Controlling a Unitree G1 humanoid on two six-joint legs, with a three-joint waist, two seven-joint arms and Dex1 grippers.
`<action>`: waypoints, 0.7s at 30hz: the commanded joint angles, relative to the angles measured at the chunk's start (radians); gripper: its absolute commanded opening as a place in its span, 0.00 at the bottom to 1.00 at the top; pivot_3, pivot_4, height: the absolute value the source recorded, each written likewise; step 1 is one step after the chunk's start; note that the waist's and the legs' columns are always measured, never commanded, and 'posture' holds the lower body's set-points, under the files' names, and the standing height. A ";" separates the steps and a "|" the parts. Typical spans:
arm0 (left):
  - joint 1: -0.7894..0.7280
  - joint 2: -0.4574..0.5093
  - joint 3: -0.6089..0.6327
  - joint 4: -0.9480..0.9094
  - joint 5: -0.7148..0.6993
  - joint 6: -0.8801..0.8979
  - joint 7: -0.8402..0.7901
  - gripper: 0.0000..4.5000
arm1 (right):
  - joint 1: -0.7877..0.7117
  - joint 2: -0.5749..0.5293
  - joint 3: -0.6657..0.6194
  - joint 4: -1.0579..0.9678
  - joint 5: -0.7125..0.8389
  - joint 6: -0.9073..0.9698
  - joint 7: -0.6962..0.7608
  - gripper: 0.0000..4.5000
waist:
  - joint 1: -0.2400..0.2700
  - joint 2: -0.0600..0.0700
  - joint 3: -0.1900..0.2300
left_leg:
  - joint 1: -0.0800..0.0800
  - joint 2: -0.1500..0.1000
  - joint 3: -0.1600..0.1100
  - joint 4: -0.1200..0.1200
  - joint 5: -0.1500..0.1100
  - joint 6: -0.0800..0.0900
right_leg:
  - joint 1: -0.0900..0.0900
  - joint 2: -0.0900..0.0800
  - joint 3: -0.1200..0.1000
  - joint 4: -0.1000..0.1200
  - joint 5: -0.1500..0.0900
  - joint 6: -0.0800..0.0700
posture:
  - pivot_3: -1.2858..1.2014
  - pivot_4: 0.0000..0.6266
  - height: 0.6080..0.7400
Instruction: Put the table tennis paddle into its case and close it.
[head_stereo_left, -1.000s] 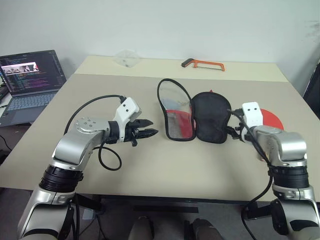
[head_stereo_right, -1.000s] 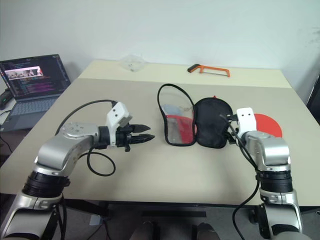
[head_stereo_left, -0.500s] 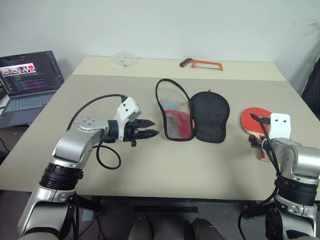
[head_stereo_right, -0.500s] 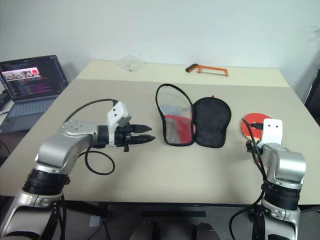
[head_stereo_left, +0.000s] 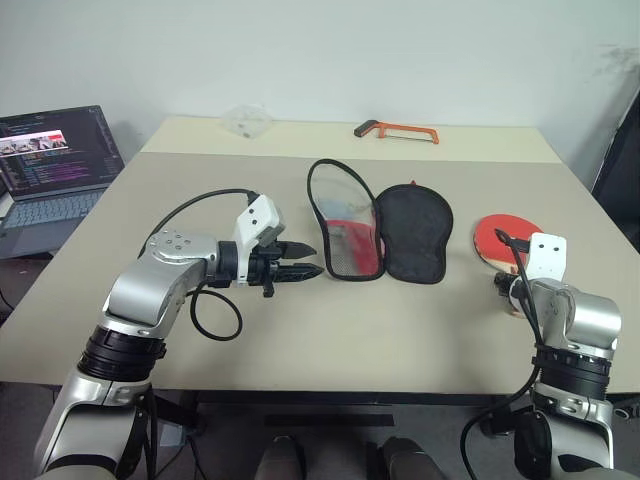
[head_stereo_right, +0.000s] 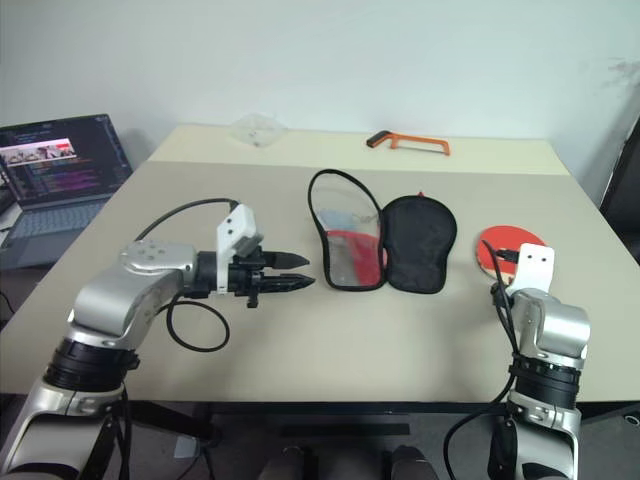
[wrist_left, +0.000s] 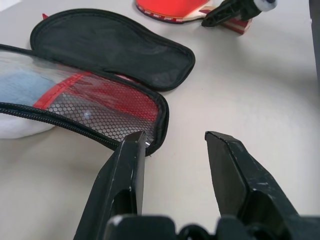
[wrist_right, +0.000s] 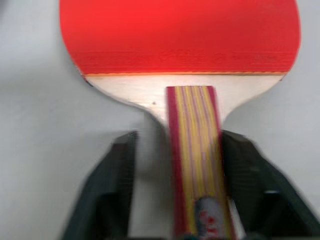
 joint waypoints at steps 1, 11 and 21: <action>0.005 0.012 0.027 -0.048 -0.010 0.002 0.011 0.46 | -0.015 0.001 -0.021 0.010 -0.010 0.003 -0.037 0.26 | 0.002 0.000 0.000 | 0.000 0.000 0.000 0.000 0.001 -0.001 | 0.000 0.000 0.000 0.000 0.000 0.000 | 0.52 0.24 1.00; 0.016 0.014 0.029 -0.054 -0.010 0.000 0.035 0.46 | -0.262 0.095 0.094 -0.035 -0.010 -0.024 -0.101 0.23 | -0.013 0.004 0.003 | -0.001 0.001 0.003 -0.007 0.002 -0.002 | -0.006 0.001 0.003 0.001 0.002 -0.004 | 0.52 0.24 1.00; 0.054 0.028 0.045 -0.098 -0.018 0.018 0.063 0.46 | -0.413 0.364 0.118 0.106 0.024 -0.104 -0.181 0.23 | -0.002 0.004 0.003 | -0.013 0.001 0.002 -0.014 0.003 -0.003 | -0.020 0.001 0.000 0.001 -0.001 -0.010 | 0.52 0.24 1.00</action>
